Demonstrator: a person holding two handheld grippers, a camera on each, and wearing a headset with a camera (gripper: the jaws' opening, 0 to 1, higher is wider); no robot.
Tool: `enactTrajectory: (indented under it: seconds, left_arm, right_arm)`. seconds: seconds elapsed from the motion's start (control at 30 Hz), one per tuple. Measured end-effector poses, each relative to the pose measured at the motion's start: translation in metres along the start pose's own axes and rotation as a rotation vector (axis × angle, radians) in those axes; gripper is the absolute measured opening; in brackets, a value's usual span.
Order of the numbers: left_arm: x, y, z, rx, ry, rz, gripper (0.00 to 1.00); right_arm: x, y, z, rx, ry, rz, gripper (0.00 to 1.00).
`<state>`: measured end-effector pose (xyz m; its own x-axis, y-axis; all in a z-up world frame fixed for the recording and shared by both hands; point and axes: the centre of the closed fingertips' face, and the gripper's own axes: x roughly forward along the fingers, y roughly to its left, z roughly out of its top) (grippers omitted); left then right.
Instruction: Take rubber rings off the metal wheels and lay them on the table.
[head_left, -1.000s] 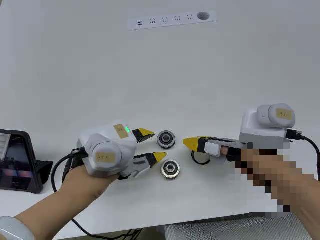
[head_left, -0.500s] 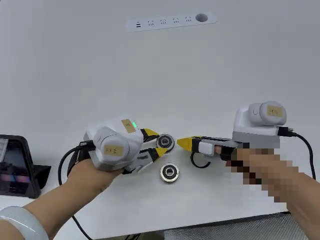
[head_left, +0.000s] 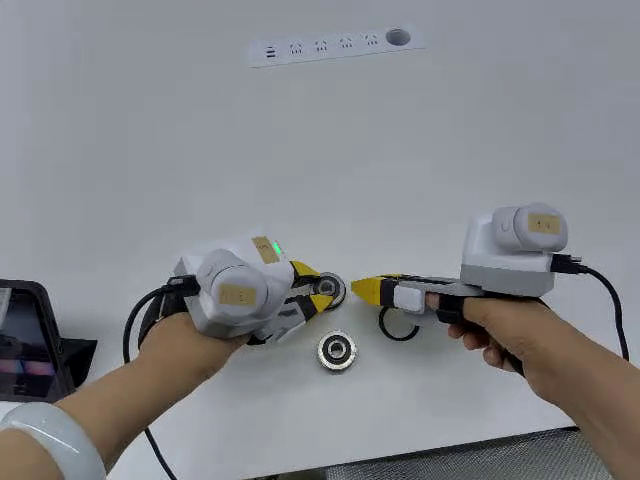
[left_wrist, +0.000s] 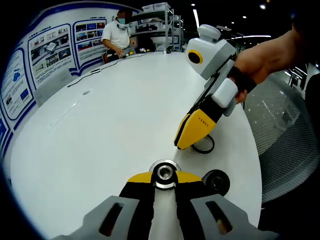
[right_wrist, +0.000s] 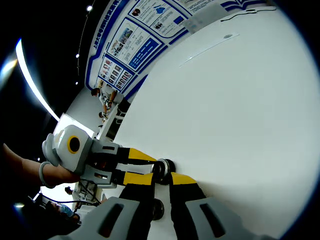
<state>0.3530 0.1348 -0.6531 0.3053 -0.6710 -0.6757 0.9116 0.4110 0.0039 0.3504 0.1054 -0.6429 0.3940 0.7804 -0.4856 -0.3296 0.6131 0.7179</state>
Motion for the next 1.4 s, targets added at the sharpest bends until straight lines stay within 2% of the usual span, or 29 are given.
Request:
enactTrajectory:
  seconds: [0.3, 1.07, 1.4]
  left_arm:
    - [0.001, -0.001, 0.000, 0.006, -0.001, -0.016, 0.14]
    - [0.001, -0.002, 0.000, -0.004, -0.020, -0.021, 0.13]
    - [0.001, -0.002, 0.000, -0.009, -0.024, -0.018, 0.13]
  right_arm:
    - [0.007, -0.001, -0.005, 0.001, 0.026, 0.003, 0.13]
    - [0.027, -0.010, -0.002, 0.012, 0.079, 0.010, 0.15]
    - [0.035, -0.009, 0.000, 0.016, 0.090, 0.032, 0.16]
